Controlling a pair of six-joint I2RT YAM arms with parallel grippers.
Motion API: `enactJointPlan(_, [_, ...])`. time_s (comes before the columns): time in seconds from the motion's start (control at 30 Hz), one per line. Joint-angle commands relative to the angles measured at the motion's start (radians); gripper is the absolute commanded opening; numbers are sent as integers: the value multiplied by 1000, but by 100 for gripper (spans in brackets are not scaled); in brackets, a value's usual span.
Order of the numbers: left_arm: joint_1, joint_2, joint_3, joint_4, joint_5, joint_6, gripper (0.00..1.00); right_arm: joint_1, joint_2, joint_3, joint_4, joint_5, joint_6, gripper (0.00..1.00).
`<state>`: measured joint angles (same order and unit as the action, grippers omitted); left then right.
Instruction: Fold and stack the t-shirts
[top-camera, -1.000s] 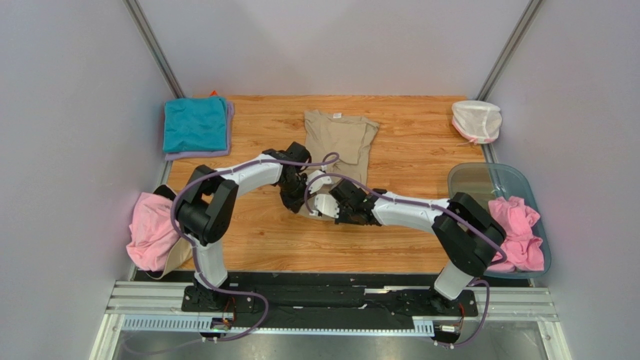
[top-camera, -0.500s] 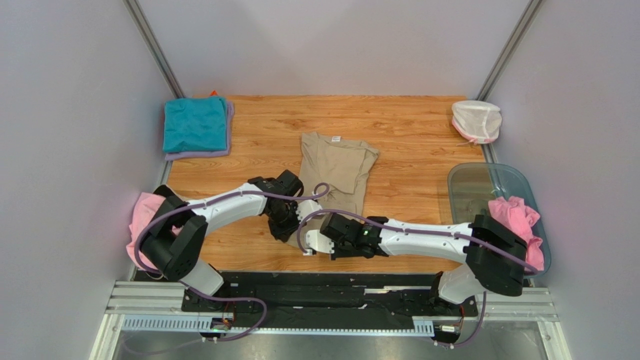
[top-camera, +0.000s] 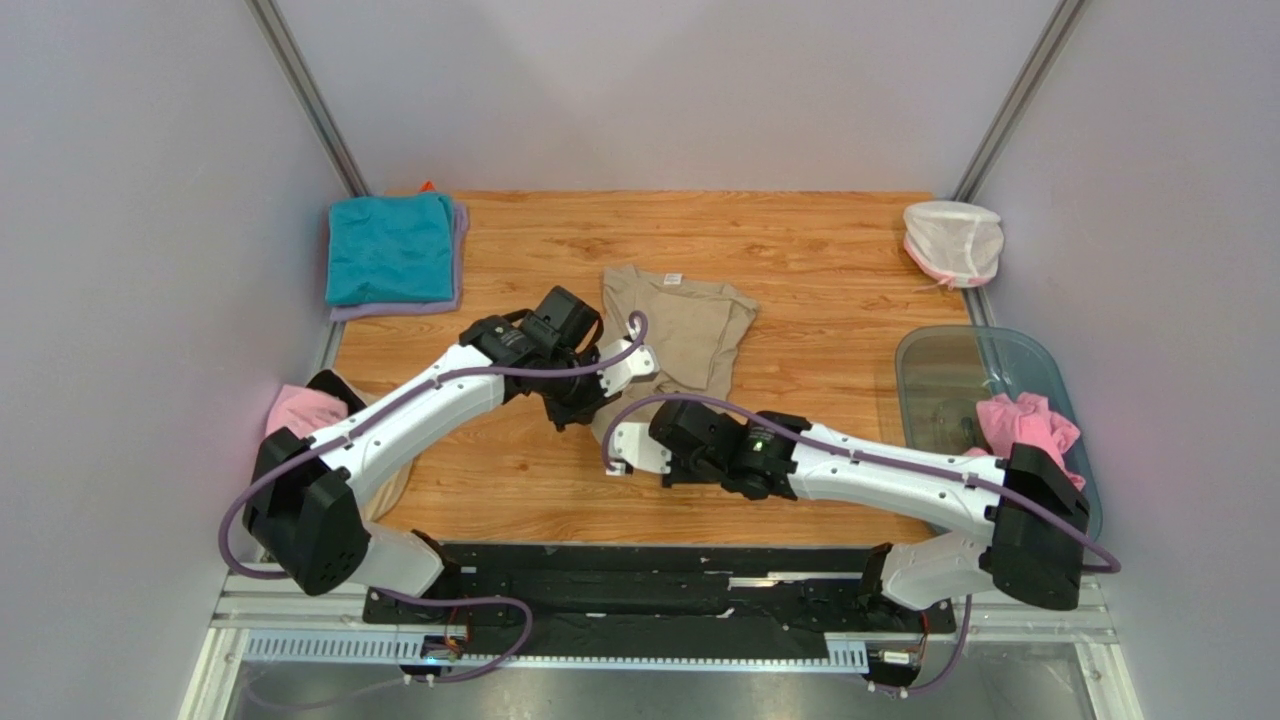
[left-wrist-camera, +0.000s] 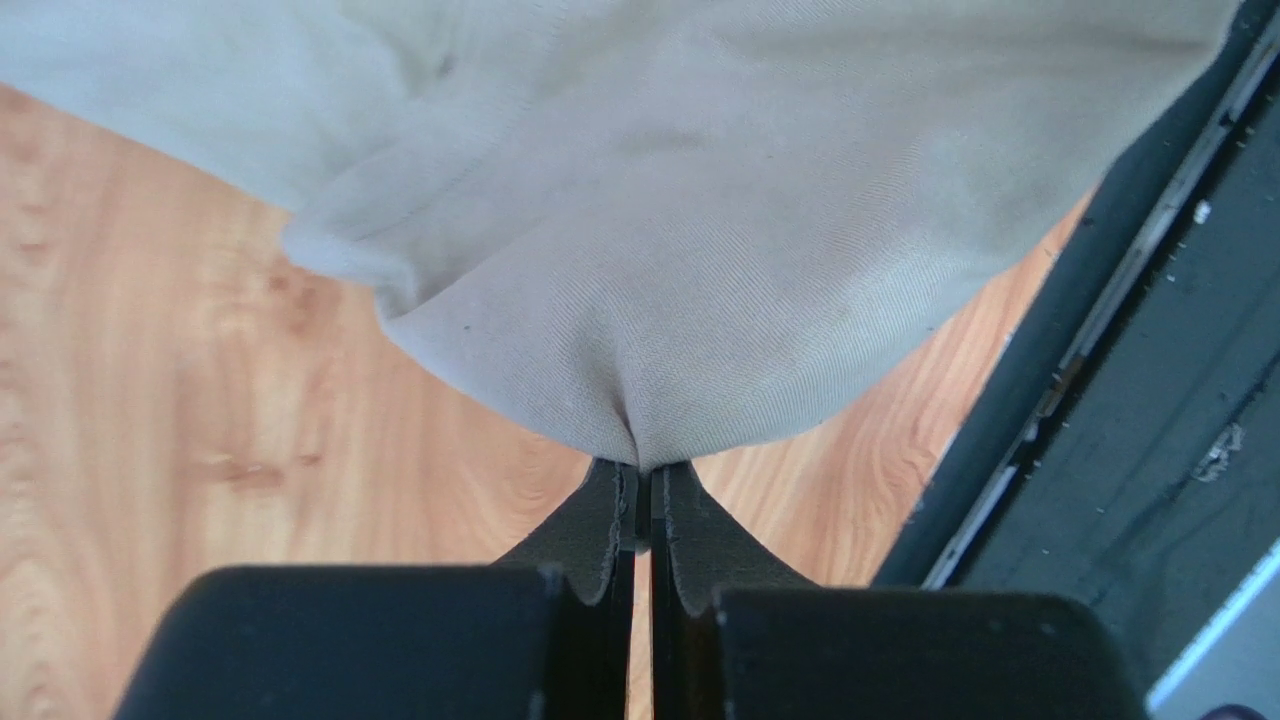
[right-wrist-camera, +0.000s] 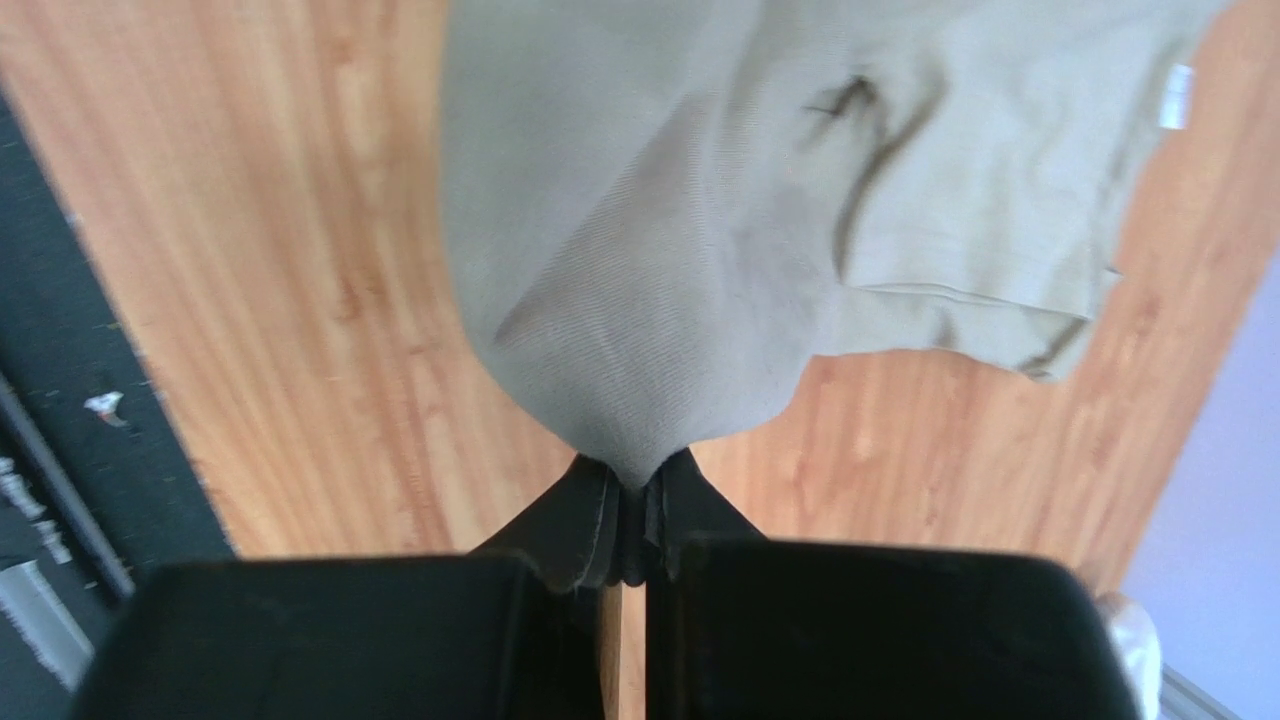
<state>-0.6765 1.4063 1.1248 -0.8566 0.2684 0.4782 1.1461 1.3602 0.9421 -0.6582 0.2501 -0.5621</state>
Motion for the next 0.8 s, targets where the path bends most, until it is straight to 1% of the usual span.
enactJointPlan(0.0, [8,-9,88,-22,-57,40,0,-58,-49,90,-3,75,-62,0])
enactJointPlan(0.17, [69,42,170,-4,-54,72,0,-172,-46,158,-8,71,-114,0])
enactJointPlan(0.23, [86,78,202,5,-57,91,0,-227,-36,193,-6,54,-142,0])
enactJointPlan(0.33, [120,154,289,5,-55,115,0,-296,-4,240,-6,32,-174,0])
enactJointPlan(0.37, [135,180,344,1,-51,123,0,-310,7,251,-3,25,-180,0])
enactJointPlan(0.43, [152,261,403,-10,-43,141,0,-350,43,276,6,11,-202,0])
enactJointPlan(0.47, [158,293,465,-18,-40,148,0,-362,56,284,17,6,-211,0])
enactJointPlan(0.53, [172,385,533,-36,-37,163,0,-399,102,303,26,-9,-228,0])
enactJointPlan(0.57, [176,416,600,-41,-34,168,0,-411,117,323,32,-15,-232,0])
enactJointPlan(0.6, [181,478,636,-56,-29,174,0,-424,134,337,37,-26,-237,0])
enactJointPlan(0.63, [190,509,670,-61,-29,184,0,-443,167,349,40,-34,-248,0])
enactJointPlan(0.67, [193,538,737,-65,-28,188,0,-456,186,372,46,-40,-251,0])
enactJointPlan(0.7, [198,598,769,-79,-28,192,0,-465,204,385,49,-51,-258,0])
enactJointPlan(0.73, [206,626,803,-85,-34,201,0,-486,242,395,51,-54,-265,0])
enactJointPlan(0.77, [209,654,864,-94,-32,206,0,-497,260,409,55,-60,-277,0])
